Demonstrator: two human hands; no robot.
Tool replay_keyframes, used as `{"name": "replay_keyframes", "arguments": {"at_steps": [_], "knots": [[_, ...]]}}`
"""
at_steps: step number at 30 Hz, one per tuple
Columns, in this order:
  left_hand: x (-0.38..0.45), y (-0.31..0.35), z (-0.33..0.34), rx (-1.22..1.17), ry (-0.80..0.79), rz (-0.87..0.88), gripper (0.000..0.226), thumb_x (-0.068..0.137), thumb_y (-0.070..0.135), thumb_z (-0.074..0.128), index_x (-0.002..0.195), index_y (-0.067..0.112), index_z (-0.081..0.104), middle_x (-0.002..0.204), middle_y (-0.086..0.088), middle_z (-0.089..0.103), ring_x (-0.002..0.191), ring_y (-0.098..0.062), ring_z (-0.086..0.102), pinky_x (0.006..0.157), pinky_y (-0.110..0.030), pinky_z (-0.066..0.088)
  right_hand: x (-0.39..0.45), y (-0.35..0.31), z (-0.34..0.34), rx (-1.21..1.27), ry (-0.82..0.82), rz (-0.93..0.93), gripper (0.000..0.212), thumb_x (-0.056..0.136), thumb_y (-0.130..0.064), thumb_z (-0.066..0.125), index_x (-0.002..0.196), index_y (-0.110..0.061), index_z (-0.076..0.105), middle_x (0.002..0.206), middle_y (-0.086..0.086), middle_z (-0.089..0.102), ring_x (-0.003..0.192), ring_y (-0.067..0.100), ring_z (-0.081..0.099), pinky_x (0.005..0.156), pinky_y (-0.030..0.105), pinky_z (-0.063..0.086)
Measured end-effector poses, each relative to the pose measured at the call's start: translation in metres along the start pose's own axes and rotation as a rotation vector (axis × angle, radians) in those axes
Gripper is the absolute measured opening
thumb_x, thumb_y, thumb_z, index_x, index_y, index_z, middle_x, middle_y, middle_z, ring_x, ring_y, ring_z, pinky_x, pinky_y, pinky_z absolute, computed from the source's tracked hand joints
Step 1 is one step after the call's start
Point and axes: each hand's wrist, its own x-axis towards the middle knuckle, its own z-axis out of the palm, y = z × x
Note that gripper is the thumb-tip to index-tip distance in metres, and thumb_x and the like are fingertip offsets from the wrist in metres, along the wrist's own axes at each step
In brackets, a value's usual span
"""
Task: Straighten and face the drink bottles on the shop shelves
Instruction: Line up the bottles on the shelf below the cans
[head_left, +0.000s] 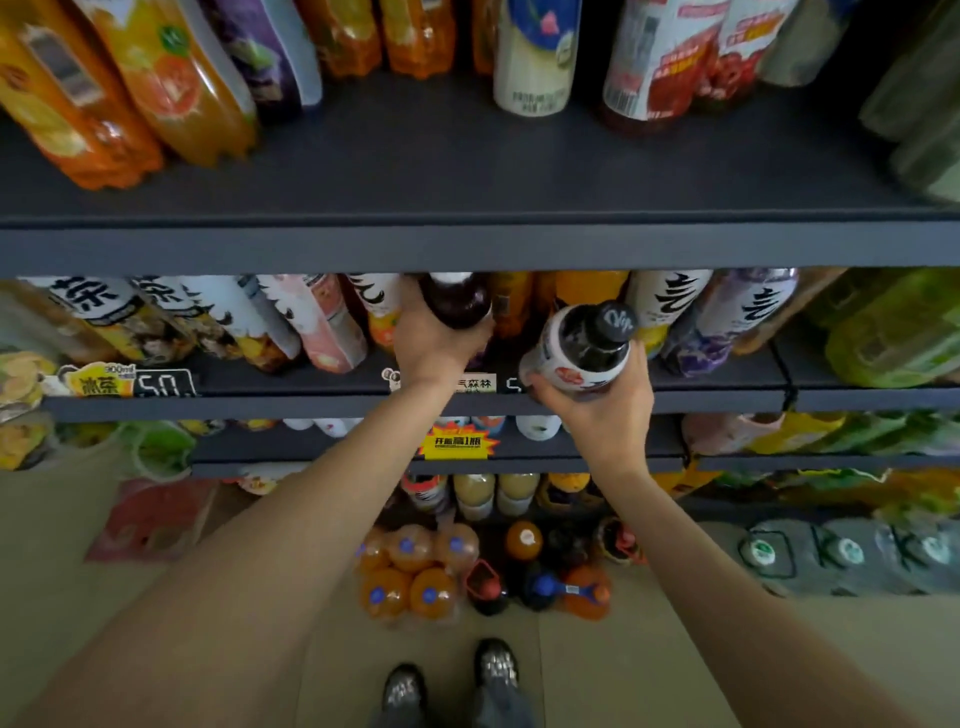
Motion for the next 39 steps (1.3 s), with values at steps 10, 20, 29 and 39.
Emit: {"name": "replay_keyframes", "arguments": {"at_steps": [10, 20, 29, 39], "knots": [[-0.036, -0.021, -0.083, -0.087, 0.056, -0.003, 0.079, 0.061, 0.020, 0.087, 0.129, 0.009, 0.048, 0.117, 0.006, 0.057, 0.112, -0.006, 0.051, 0.094, -0.016, 0.036, 0.016, -0.024, 0.053, -0.036, -0.070, -0.072, 0.065, 0.060, -0.020, 0.088, 0.111, -0.002, 0.053, 0.105, 0.004, 0.052, 0.099, 0.005, 0.046, 0.082, -0.001, 0.032], [-0.056, -0.019, -0.133, 0.067, -0.067, 0.152, 0.078, 0.057, 0.024, 0.088, 0.123, 0.010, 0.051, 0.106, 0.012, 0.053, 0.105, -0.003, 0.048, 0.083, -0.008, 0.034, 0.036, -0.056, 0.115, -0.163, -0.130, 0.182, 0.072, 0.067, -0.029, 0.083, 0.123, -0.002, 0.047, 0.127, 0.013, 0.051, 0.118, 0.029, 0.049, 0.093, 0.039, 0.044], [-0.058, 0.000, -0.155, 0.108, -0.266, 0.193, 0.081, 0.056, 0.031, 0.089, 0.126, 0.018, 0.050, 0.110, 0.008, 0.059, 0.103, -0.006, 0.053, 0.085, -0.018, 0.038, 0.030, -0.069, 0.100, -0.219, -0.361, 0.284, 0.059, 0.079, -0.021, 0.074, 0.126, -0.002, 0.045, 0.128, 0.014, 0.054, 0.120, 0.028, 0.051, 0.088, 0.029, 0.043], [-0.078, 0.146, -0.135, -0.001, -0.638, 0.425, 0.046, 0.054, 0.036, 0.088, 0.092, 0.032, 0.063, 0.098, 0.009, 0.069, 0.090, -0.002, 0.063, 0.083, -0.025, 0.050, 0.033, -0.182, -0.085, 0.232, -0.746, 0.398, 0.022, 0.098, -0.020, 0.045, 0.096, -0.009, 0.063, 0.079, 0.000, 0.072, 0.071, 0.010, 0.065, 0.062, 0.021, 0.052]]}}
